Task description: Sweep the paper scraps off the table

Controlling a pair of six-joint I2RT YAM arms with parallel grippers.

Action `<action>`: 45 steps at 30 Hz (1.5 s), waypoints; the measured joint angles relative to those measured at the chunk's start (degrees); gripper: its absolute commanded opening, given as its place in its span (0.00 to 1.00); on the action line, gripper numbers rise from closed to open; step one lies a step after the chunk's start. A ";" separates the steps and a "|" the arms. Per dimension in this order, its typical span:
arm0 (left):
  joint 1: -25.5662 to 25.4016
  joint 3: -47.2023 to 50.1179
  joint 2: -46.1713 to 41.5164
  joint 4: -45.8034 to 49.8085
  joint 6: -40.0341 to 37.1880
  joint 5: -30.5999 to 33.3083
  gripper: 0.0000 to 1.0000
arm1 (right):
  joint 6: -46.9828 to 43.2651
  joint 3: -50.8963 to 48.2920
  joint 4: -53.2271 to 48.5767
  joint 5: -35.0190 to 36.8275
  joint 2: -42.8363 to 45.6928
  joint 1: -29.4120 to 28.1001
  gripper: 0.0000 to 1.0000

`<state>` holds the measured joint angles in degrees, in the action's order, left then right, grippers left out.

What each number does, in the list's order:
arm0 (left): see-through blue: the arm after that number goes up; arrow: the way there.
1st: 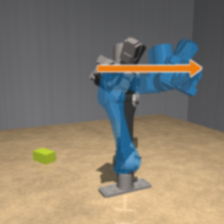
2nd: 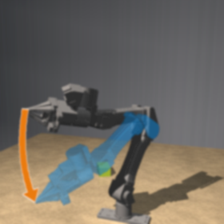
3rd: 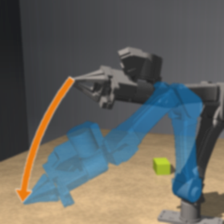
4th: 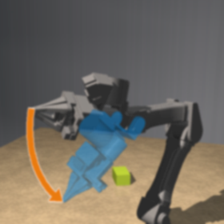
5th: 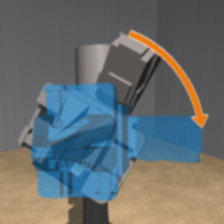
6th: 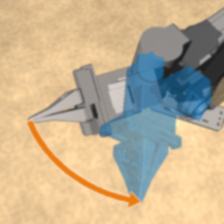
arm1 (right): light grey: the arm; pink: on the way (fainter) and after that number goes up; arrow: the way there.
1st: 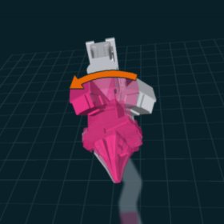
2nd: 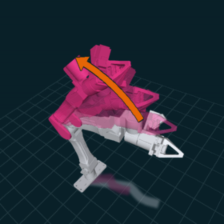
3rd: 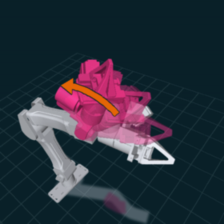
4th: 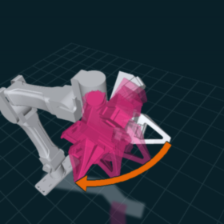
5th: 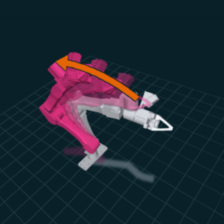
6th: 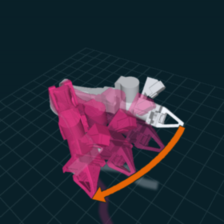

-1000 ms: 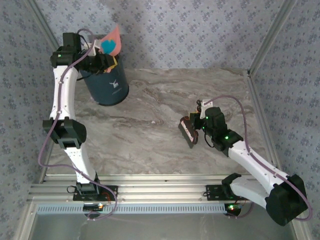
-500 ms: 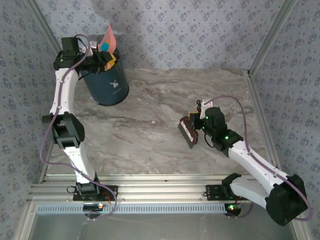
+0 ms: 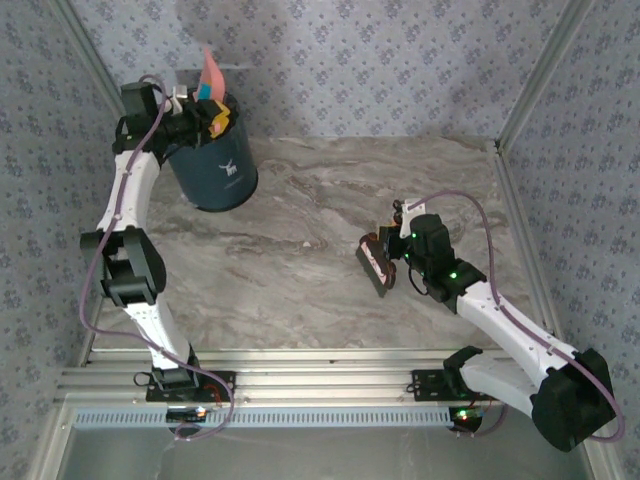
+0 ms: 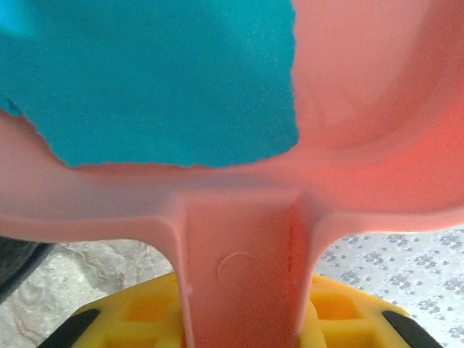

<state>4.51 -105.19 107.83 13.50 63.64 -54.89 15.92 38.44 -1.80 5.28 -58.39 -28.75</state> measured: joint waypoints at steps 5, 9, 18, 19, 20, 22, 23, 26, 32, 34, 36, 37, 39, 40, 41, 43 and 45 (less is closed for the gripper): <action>0.00 8.17 -1.90 -14.82 13.29 0.20 0.00 | 0.00 0.00 0.00 -0.15 0.00 0.00 0.00; 0.00 11.65 -1.88 -24.41 23.17 0.44 0.00 | 0.00 0.00 0.00 -0.15 0.00 -0.04 0.00; 0.00 16.94 -1.57 -44.19 41.59 1.90 0.00 | 0.02 -0.04 0.00 -0.15 0.00 -0.04 0.00; -0.02 17.40 -1.20 -46.49 43.93 2.23 0.00 | 0.02 -0.04 0.00 -0.15 0.00 -0.04 0.00; -0.02 17.59 -0.90 -48.06 45.64 2.47 0.00 | 0.02 -0.04 0.00 -0.15 0.00 -0.04 0.00; -0.13 17.84 -0.39 -50.90 48.70 3.28 0.00 | 0.02 -0.04 0.00 -0.17 -0.04 -0.13 0.00; -0.13 18.08 -0.35 -51.84 49.77 3.67 0.00 | 0.02 -0.04 0.02 -0.17 -0.11 -0.15 0.00; -0.35 18.75 -0.35 -54.77 52.57 4.74 0.00 | 0.02 -0.04 0.00 -0.17 -0.24 -0.26 0.00; -1.38 21.07 -0.35 -61.79 55.21 7.91 0.00 | 0.02 -0.04 0.00 -0.15 -0.26 -0.42 0.00; -1.92 22.14 -0.35 -63.91 55.65 9.14 0.00 | 0.02 -0.04 0.00 -0.15 -0.26 -0.44 0.00; -2.36 22.69 -0.35 -64.89 56.02 9.97 0.00 | 0.02 -0.04 0.02 -0.15 -0.26 -0.52 0.00; -2.47 22.80 -0.35 -65.20 56.04 10.12 0.00 | 0.02 -0.04 0.00 -0.15 -0.26 -0.52 0.00; -2.75 22.84 -0.37 -65.07 56.08 10.32 0.00 | 0.02 -0.04 0.00 -0.15 -0.26 -0.52 0.00; -2.80 22.84 -0.44 -64.63 56.04 10.29 0.00 | 0.02 -0.04 0.00 -0.15 -0.26 -0.55 0.00; -2.82 22.84 -0.52 -64.11 55.91 10.05 0.00 | 0.02 -0.04 0.02 -0.13 -0.26 -0.61 0.00; -2.82 22.84 -1.31 -60.96 53.33 9.05 0.00 | 0.02 -0.04 0.00 -0.13 -0.24 -0.63 0.00; -2.82 22.84 -2.58 -56.48 49.37 7.93 0.00 | 0.02 -0.04 0.00 -0.13 -0.20 -0.66 0.00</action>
<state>1.69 -82.35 105.25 -42.98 113.01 -46.96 15.94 38.39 -1.80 5.15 -58.59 -29.41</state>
